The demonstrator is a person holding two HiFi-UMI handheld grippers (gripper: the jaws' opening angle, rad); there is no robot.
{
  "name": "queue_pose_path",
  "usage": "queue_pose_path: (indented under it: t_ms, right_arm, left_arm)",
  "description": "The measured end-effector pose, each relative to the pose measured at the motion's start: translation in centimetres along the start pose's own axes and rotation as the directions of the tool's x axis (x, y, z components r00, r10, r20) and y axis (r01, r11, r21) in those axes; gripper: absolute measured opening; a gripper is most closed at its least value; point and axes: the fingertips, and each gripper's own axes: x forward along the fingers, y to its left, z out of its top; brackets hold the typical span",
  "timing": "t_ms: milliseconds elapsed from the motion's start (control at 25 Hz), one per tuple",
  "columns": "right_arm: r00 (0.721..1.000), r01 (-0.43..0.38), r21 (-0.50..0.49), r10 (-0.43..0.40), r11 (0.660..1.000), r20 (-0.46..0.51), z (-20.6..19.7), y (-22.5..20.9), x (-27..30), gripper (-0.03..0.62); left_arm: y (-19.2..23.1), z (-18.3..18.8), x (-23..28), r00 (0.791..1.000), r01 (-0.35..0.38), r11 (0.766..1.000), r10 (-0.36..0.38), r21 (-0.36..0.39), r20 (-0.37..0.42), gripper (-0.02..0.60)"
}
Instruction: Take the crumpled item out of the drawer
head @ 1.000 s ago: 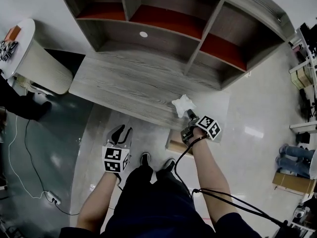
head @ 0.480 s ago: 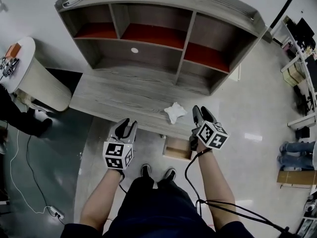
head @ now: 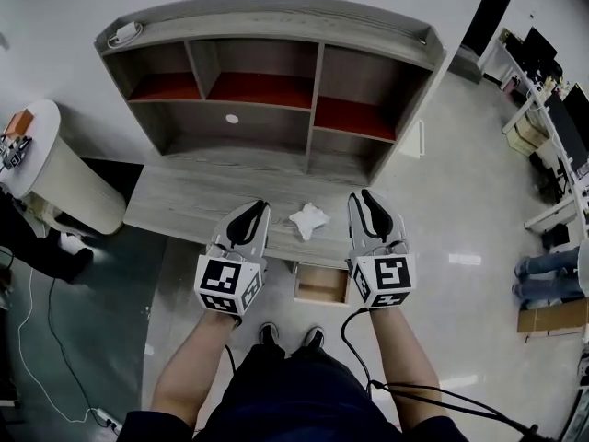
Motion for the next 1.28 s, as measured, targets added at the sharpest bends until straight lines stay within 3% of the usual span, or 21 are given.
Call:
queue_pose_path:
  t_ms: [240, 480, 600, 880, 1280]
  right_arm:
    - [0.992, 0.020, -0.113, -0.006, 0.993, 0.126, 6.3, 0.8, -3.1, 0.054]
    - [0.980, 0.039, -0.173, -0.004, 0.984, 0.198, 9.7, 1.2, -5.2, 0.013]
    - [0.982, 0.043, -0.214, -0.002, 0.976, 0.189, 9.9, 1.5, -5.7, 0.006]
    - [0.978, 0.058, -0.201, -0.015, 0.978, 0.210, 10.4, 1.1, -6.2, 0.006]
    - [0.978, 0.022, -0.202, 0.020, 0.979, 0.207, 10.2, 1.0, -5.6, 0.006]
  left_arm:
    - [-2.8, 6.6, 0.2, 0.988, 0.046, 0.999, -0.047, 0.008, 0.149, 0.012]
    - [-4.3, 11.1, -1.0, 0.966, 0.031, 0.998, -0.043, 0.050, 0.257, 0.009]
    - [-4.5, 12.1, -1.5, 0.960, 0.020, 0.997, -0.041, 0.077, 0.278, 0.009]
    - [-4.6, 13.7, -2.5, 0.949, 0.012, 0.997, -0.038, 0.082, 0.313, 0.009]
    - [-5.2, 14.4, -2.2, 0.949, -0.003, 0.996, -0.027, 0.093, 0.314, 0.009]
